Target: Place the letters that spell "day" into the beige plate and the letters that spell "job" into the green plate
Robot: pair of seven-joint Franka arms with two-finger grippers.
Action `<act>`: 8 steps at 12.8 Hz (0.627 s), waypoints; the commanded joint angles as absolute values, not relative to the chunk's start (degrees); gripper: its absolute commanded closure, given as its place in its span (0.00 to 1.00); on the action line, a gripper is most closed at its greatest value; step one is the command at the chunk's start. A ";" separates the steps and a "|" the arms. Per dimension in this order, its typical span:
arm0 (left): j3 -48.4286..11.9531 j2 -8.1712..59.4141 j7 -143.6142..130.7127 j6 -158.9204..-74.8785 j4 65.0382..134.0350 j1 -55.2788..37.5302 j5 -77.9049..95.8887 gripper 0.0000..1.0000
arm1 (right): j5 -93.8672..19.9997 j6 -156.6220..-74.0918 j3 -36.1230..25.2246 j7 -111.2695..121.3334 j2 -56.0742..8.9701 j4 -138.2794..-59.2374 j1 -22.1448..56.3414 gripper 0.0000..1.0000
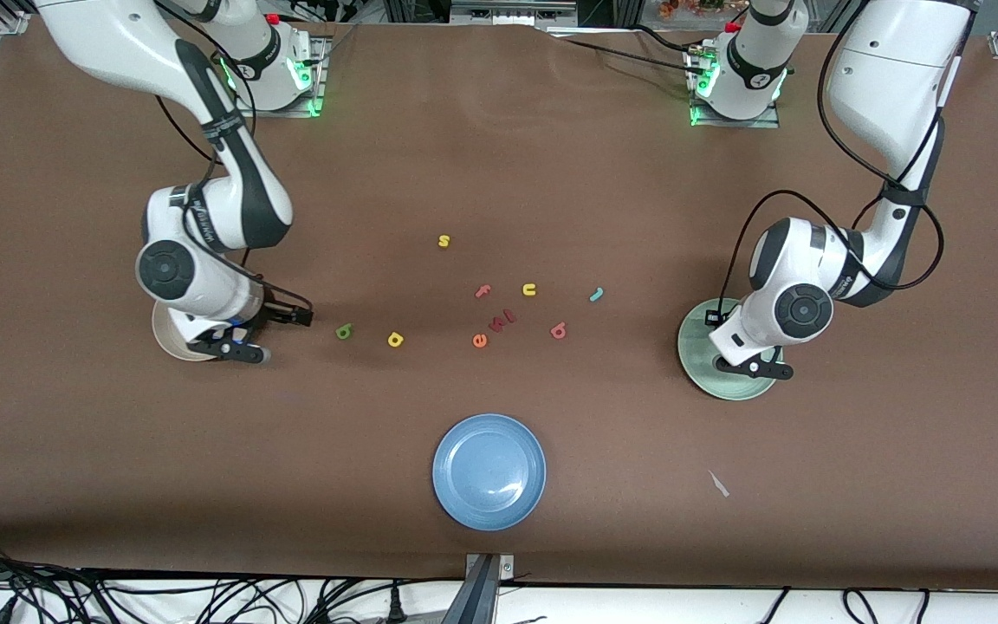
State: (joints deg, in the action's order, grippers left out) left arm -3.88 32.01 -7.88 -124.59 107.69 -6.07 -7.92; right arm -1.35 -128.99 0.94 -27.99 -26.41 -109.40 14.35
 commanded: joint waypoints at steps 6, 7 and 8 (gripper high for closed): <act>-12.55 23.91 -7.48 -117.77 107.58 -6.15 -8.61 0.00 | -2.02 -128.85 3.51 -43.14 -37.60 -93.89 21.70 0.00; -14.92 23.91 -7.30 -117.77 107.58 -6.15 -8.61 0.00 | -2.98 -129.46 3.60 -43.50 -38.31 -93.17 22.06 0.00; -17.12 23.91 -7.29 -118.12 107.58 -6.24 -8.79 0.00 | -5.08 -131.99 3.60 -43.42 -38.41 -93.51 22.15 0.00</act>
